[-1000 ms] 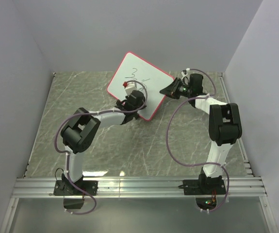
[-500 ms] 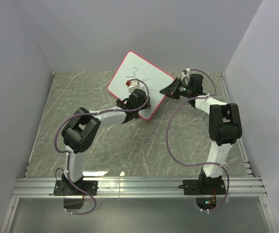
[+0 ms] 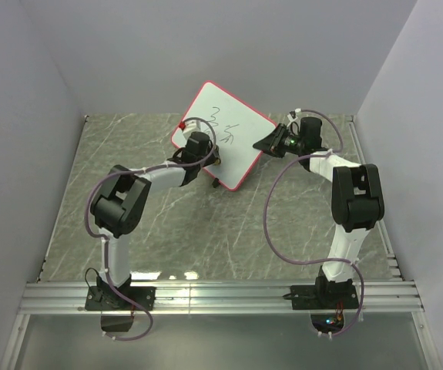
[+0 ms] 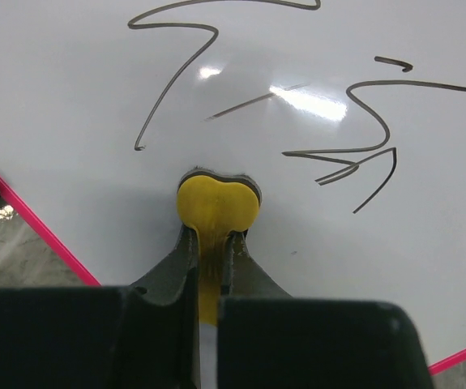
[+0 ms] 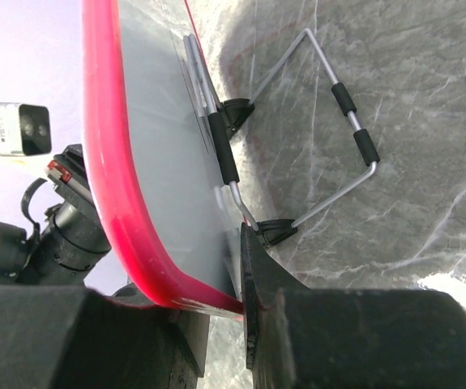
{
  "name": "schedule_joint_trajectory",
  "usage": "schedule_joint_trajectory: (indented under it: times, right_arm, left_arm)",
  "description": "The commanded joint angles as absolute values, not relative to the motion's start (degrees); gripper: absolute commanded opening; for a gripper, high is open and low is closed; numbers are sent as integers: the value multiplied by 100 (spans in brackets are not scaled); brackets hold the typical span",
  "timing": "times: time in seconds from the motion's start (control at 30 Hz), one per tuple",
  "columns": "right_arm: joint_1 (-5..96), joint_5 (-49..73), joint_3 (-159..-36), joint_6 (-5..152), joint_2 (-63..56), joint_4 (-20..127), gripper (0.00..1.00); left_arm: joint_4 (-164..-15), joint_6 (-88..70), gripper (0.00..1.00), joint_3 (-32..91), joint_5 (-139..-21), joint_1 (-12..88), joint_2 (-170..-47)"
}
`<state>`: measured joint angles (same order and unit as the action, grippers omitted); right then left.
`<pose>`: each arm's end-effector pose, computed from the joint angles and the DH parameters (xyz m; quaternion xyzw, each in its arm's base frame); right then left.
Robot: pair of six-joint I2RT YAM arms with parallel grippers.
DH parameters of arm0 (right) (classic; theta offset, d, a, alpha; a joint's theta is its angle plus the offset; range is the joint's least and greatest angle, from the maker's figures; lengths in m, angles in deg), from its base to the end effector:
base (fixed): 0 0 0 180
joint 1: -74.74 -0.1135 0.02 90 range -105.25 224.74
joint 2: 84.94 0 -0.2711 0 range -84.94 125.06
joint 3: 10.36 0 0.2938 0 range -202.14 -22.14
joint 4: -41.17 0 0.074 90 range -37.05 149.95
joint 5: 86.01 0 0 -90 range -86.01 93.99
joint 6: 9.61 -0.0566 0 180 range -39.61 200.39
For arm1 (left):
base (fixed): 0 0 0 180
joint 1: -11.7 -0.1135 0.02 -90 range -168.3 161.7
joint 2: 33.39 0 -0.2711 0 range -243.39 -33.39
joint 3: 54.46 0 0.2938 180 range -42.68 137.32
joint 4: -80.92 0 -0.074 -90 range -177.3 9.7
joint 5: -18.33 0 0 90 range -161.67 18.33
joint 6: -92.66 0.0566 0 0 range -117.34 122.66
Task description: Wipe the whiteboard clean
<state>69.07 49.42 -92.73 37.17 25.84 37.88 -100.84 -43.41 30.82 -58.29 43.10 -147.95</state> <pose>0.4712 0.0873 0.1789 0.0544 0.8037 0.5014 0.3156 0.4365 -0.2511 0.1567 -0.1683 0.8345 -0.2446 0.4641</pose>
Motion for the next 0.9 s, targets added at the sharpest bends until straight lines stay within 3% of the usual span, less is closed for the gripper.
schedule_joint_trajectory:
  times: [0.0, 0.23, 0.5, 0.87]
  right_arm:
    - [6692, 5417, -9166, 3232, 2370, 4337, 0]
    - [6631, 5400, -9088, 3205, 2457, 4197, 0]
    - [6587, 5435, -9069, 3345, 2475, 4345, 0]
    - [6587, 5435, -9325, 3469, 2536, 4566, 0]
  left_arm:
    - [-9644, -4094, 0, 3466, -6139, 4624, -15055]
    - [-9223, -3778, 0, 4712, -6464, 5178, -15450]
    - [-8765, -3663, 0, 5690, -6534, 4696, -16161]
    - [-9072, -3786, 0, 4259, -6289, 3465, -16048]
